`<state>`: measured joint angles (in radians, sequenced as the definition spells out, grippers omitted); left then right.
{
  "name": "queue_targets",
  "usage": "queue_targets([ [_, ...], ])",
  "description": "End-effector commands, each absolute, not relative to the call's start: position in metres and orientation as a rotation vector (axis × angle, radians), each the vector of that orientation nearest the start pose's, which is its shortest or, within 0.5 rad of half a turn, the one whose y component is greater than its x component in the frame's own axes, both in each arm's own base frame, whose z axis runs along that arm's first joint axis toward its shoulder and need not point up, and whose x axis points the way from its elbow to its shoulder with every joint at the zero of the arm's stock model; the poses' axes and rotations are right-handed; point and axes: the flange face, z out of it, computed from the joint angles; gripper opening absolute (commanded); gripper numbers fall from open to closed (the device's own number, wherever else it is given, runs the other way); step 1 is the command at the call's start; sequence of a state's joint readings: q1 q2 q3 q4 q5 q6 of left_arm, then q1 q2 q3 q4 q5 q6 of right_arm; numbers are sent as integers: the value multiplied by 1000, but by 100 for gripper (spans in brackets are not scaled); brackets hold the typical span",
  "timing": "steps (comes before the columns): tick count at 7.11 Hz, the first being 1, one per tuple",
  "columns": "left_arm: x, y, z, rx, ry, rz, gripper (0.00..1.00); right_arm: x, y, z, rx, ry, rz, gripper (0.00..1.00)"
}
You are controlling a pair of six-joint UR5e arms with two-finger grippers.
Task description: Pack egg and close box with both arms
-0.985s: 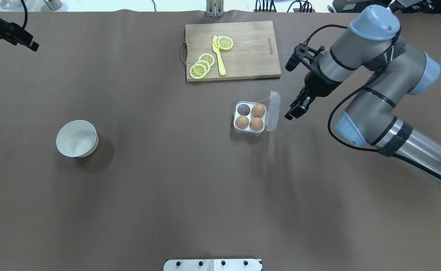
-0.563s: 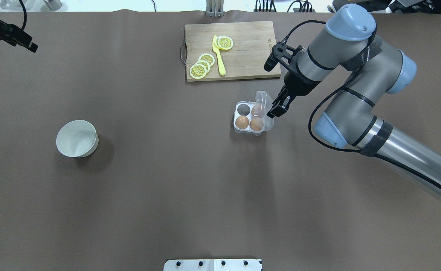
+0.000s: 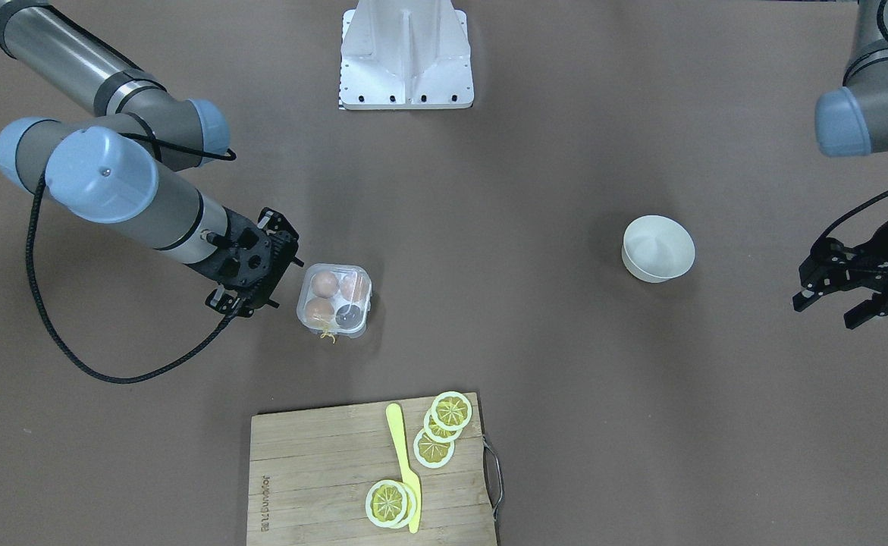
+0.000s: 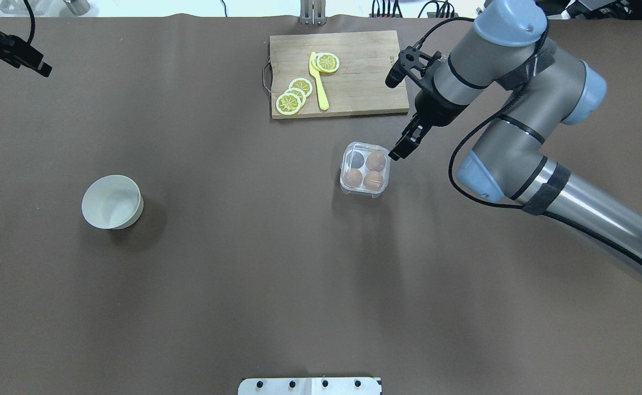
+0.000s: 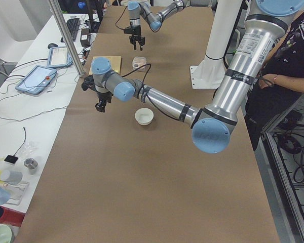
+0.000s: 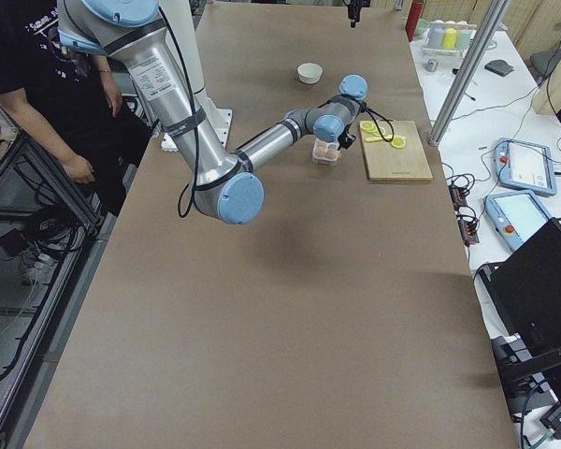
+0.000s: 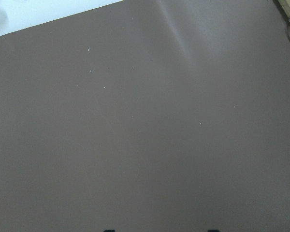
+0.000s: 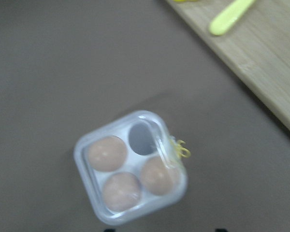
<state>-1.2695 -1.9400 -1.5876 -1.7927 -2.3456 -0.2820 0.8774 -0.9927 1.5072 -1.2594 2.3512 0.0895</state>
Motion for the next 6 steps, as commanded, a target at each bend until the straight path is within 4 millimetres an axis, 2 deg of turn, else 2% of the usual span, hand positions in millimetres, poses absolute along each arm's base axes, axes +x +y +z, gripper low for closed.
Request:
queue_targets([
  [1, 67, -636, 459, 317, 910, 244, 72, -294, -612, 369, 398, -957, -649, 100],
  [2, 38, -644, 495, 308, 885, 246, 77, -234, -625, 401, 376, -952, -561, 100],
  [3, 0, -650, 532, 289, 862, 207, 95, -184, -636, 413, 383, -945, -483, 100],
  [5, -44, -646, 583, 230, 841, 175, 98, -84, -643, 460, 299, -898, -288, 100],
  [6, -71, -638, 603, 176, 830, 173, 98, -45, -638, 483, 286, -874, -219, 100],
])
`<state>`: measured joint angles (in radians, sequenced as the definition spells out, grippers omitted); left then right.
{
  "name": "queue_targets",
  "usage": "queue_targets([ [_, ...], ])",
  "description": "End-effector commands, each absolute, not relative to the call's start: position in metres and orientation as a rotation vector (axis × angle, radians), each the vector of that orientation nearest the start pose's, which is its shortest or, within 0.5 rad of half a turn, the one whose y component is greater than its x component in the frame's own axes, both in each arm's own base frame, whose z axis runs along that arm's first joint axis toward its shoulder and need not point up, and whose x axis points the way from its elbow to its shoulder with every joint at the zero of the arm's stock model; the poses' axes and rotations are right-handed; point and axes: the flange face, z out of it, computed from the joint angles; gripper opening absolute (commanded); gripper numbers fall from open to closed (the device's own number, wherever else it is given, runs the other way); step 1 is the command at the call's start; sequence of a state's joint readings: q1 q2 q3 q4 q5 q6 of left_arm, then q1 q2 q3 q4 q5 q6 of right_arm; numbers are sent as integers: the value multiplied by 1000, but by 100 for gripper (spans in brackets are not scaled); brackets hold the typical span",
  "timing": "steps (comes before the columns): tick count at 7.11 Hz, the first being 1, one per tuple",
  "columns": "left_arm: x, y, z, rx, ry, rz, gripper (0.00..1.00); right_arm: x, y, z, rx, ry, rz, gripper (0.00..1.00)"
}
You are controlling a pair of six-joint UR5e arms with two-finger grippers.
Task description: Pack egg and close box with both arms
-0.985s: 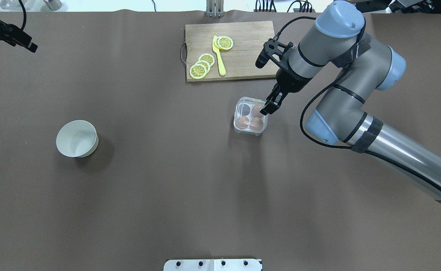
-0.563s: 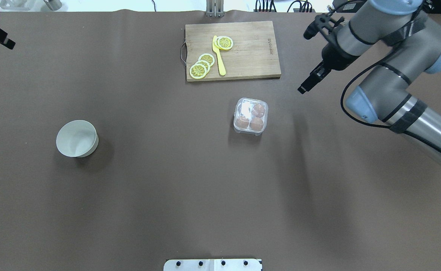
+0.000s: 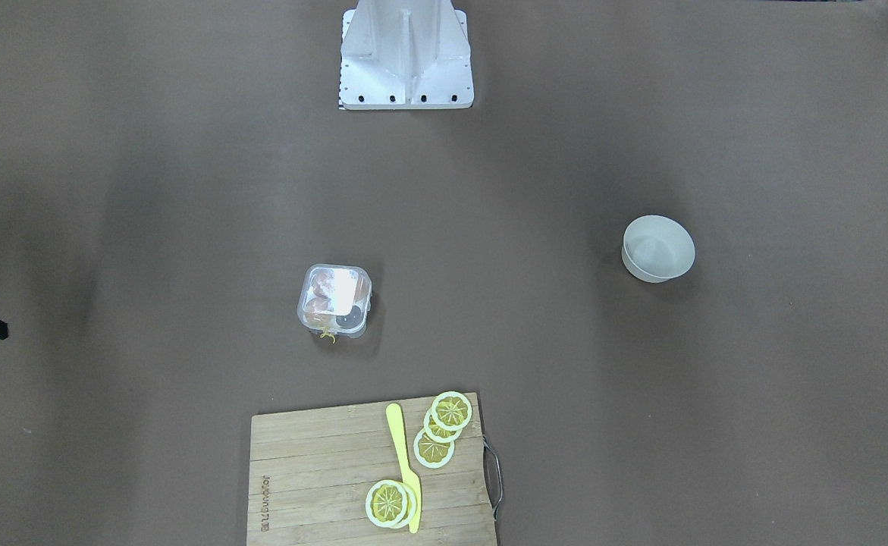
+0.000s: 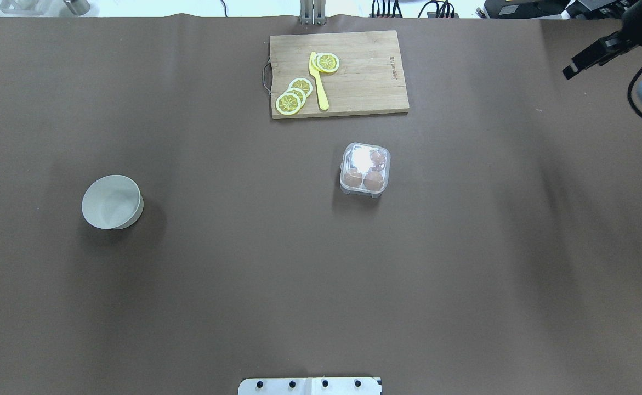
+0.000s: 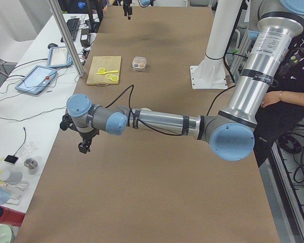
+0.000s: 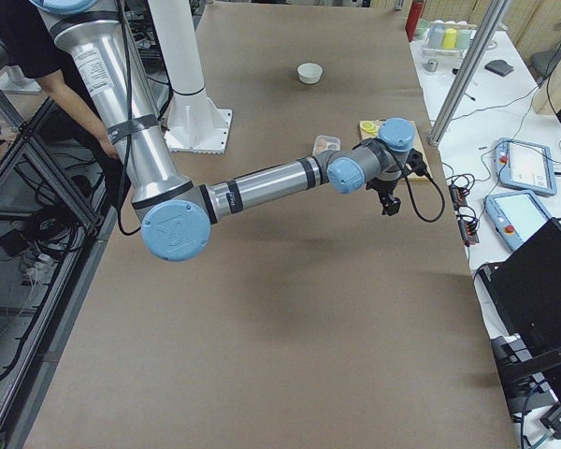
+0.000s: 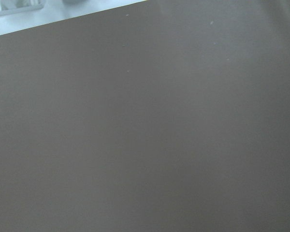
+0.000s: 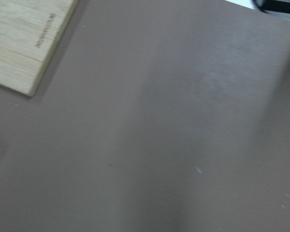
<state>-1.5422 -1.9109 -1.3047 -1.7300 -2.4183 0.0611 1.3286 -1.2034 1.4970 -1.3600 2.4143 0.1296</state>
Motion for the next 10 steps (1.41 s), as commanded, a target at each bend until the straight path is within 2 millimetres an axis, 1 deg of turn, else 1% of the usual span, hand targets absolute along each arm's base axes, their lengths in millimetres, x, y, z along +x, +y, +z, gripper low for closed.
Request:
queue_targets([
  [1, -83, -634, 611, 144, 821, 176, 98, -25, -636, 492, 293, -837, -185, 100],
  [2, -83, -631, 617, 131, 823, 170, 98, -23, -639, 508, 290, -744, -164, 100],
  [3, -82, -624, 625, 120, 826, 166, 98, -22, -644, 528, 265, -708, -151, 100],
  [4, -80, -624, 627, 112, 826, 162, 98, -9, -643, 548, 228, -724, -118, 100],
  [5, -77, -626, 628, 105, 830, 162, 98, -6, -632, 570, 188, -747, -113, 100],
  [6, -76, -625, 632, 99, 834, 160, 98, 5, -616, 595, 161, -744, -113, 100],
  [8, -75, -623, 635, 88, 834, 157, 98, 31, -601, 609, 79, -774, -75, 100],
  [9, -75, -621, 636, 61, 840, 145, 98, 35, -596, 613, 67, -784, -67, 100],
  [10, -75, -621, 635, 61, 840, 144, 98, 35, -598, 616, 63, -775, -66, 100],
])
